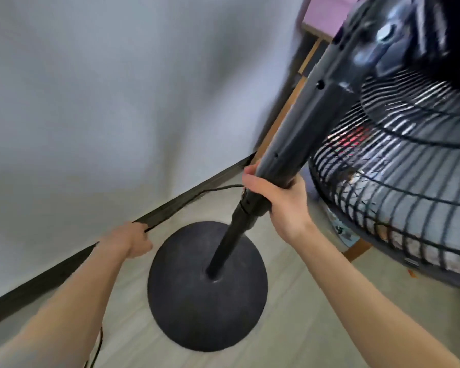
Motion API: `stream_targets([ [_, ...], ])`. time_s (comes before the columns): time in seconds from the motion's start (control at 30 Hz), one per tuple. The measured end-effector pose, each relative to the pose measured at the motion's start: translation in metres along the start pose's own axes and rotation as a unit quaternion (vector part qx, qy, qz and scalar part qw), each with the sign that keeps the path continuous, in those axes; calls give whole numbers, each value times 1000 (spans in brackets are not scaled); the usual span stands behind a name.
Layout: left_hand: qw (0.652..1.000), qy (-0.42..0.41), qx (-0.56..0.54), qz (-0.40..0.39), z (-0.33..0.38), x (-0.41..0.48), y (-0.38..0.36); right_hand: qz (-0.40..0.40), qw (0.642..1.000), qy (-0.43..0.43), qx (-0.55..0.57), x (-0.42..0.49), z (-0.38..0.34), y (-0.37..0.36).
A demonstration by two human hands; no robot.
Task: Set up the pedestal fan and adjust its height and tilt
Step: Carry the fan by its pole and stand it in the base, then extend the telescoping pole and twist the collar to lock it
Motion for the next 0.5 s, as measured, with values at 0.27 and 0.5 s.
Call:
stream_targets([
  [0.27,1000,-9,26,-4,4,-111,64,-33,985,-129,-109,-30,-20,5],
  [0.5,994,-98,-32,43,67,-187,79,-60,970,-180,-149,-58,-30,13],
])
Point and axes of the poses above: each hand's wrist, its own x-axis towards the middle knuckle, its own y-axis out of the back of the hand, z = x × y, the point moved 2 cm from there along x, towards the middle knuckle, and after that the axes turned 9 degrees about -z, right-handed, at the moved point
